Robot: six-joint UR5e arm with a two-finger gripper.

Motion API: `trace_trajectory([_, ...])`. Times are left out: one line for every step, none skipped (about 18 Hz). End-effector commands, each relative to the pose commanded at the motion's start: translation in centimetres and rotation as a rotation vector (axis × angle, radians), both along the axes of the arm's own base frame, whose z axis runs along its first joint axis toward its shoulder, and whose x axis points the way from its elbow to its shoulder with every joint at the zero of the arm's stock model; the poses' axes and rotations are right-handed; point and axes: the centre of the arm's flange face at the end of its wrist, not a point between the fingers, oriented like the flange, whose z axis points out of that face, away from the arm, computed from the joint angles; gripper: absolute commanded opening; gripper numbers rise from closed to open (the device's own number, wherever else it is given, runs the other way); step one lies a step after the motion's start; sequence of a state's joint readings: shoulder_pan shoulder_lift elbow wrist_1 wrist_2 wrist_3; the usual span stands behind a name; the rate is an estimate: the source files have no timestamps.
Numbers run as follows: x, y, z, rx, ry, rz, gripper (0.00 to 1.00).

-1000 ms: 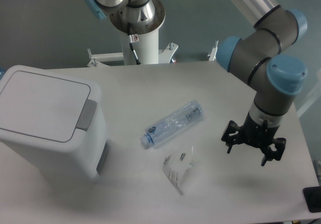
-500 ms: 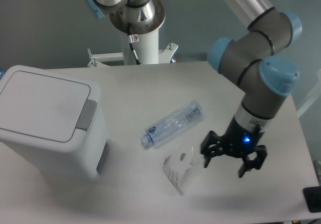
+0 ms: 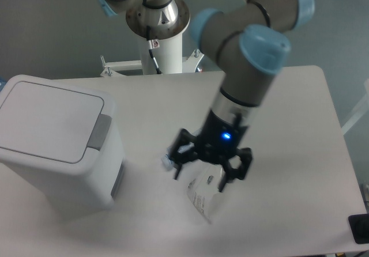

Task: Open the trash can
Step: 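Move the open gripper across the table to the trash can lid edge, then hook the gripper finger under the lid edge and lift the lid open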

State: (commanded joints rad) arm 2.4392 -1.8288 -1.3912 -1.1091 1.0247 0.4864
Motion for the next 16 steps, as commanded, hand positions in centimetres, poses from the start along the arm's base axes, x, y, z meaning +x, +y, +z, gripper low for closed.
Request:
trace_trajectory([1.6,-0.1,0.4,0.001,-0.004,-0.007,1.00])
trace_trajectory([3.0,-0.2,0.7,0.000,-0.006,-0.012,1.00])
trace_trajectory([3.8,-0.4,0.5,-0.008,-0.016,-0.008,1.00])
trace_trajectory([4.3,-0.5,0.3,-0.013,-0.030,0.000,1.00])
trace_trajectory([4.9,-0.4,0.0,-0.021,-0.041,0.001,1.00])
trace_trajectory([5.4,-0.5,-0.7,-0.026,-0.053,-0.005,1.00])
trace_trajectory([5.8,-0.4,-1.2,-0.034,-0.056,-0.010,1.00])
trace_trajectory([6.1,-0.5,-1.4,-0.040,-0.059,-0.009,1.00])
trace_trajectory([6.3,-0.6,-1.7,-0.044,-0.061,-0.008,1.00])
trace_trajectory([6.3,-0.7,-2.1,-0.048,-0.064,-0.008,1.00])
trace_trajectory([6.3,-0.6,-2.1,-0.048,-0.064,-0.010,1.00])
trace_trajectory([6.4,-0.7,-2.0,-0.047,-0.063,-0.010,1.00])
trace_trajectory([6.4,-0.7,-2.0,-0.047,-0.063,-0.010,1.00])
trace_trajectory([6.3,-0.6,-2.1,-0.049,-0.062,-0.010,1.00])
trace_trajectory([6.3,-0.6,-2.3,-0.051,-0.064,-0.011,1.00])
trace_trajectory([6.3,-0.6,-2.3,-0.052,-0.066,-0.010,1.00])
